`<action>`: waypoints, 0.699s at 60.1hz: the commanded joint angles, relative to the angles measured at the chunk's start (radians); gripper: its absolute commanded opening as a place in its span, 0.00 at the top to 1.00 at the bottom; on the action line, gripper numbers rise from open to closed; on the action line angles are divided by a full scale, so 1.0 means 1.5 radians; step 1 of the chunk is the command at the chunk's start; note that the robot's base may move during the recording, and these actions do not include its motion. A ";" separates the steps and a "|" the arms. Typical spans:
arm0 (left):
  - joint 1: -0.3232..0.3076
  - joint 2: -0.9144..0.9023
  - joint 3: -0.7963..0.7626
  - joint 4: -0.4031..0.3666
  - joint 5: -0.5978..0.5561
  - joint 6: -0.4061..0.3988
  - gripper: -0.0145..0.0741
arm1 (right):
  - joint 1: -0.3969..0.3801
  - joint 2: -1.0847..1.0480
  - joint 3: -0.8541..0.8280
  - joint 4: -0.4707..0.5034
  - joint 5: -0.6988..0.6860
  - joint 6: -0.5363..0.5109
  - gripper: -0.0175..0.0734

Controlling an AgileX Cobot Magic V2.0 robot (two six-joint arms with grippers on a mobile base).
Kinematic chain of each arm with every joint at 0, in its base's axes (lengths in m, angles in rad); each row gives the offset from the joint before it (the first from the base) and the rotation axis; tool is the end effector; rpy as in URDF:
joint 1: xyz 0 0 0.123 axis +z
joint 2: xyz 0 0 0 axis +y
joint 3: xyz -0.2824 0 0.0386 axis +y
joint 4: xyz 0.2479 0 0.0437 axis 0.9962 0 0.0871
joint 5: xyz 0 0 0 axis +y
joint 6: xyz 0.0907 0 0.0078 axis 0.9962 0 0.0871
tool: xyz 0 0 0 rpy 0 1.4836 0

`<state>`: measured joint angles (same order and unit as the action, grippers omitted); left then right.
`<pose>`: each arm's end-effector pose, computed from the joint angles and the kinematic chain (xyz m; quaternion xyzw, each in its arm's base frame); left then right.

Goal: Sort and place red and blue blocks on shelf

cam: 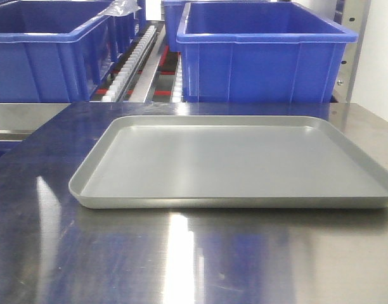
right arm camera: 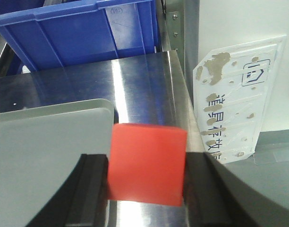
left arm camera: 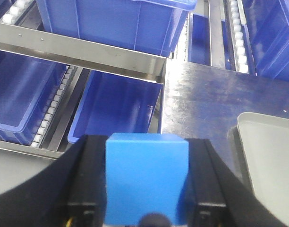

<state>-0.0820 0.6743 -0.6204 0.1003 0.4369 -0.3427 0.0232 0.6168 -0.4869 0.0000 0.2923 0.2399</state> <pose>0.1369 -0.0074 0.3241 -0.0823 0.8298 -0.0742 0.5470 0.1293 0.0030 0.2990 0.0881 0.8103 0.0760 0.5743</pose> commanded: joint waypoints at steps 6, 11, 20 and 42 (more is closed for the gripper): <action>0.001 0.001 -0.021 0.004 -0.056 -0.008 0.69 | -0.003 -0.003 -0.020 -0.011 -0.055 -0.002 0.74; 0.001 0.001 -0.021 0.004 -0.056 -0.008 0.69 | -0.003 -0.003 -0.020 -0.011 -0.055 -0.002 0.74; 0.001 0.001 -0.021 0.004 -0.056 -0.008 0.69 | -0.003 -0.003 -0.020 -0.011 -0.055 -0.002 0.74; 0.001 0.001 -0.021 0.004 -0.056 -0.008 0.69 | -0.003 -0.003 -0.020 -0.011 -0.055 -0.002 0.74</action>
<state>-0.0820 0.6743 -0.6204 0.1009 0.4369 -0.3455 0.0232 0.6168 -0.4869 0.0000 0.2923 0.2399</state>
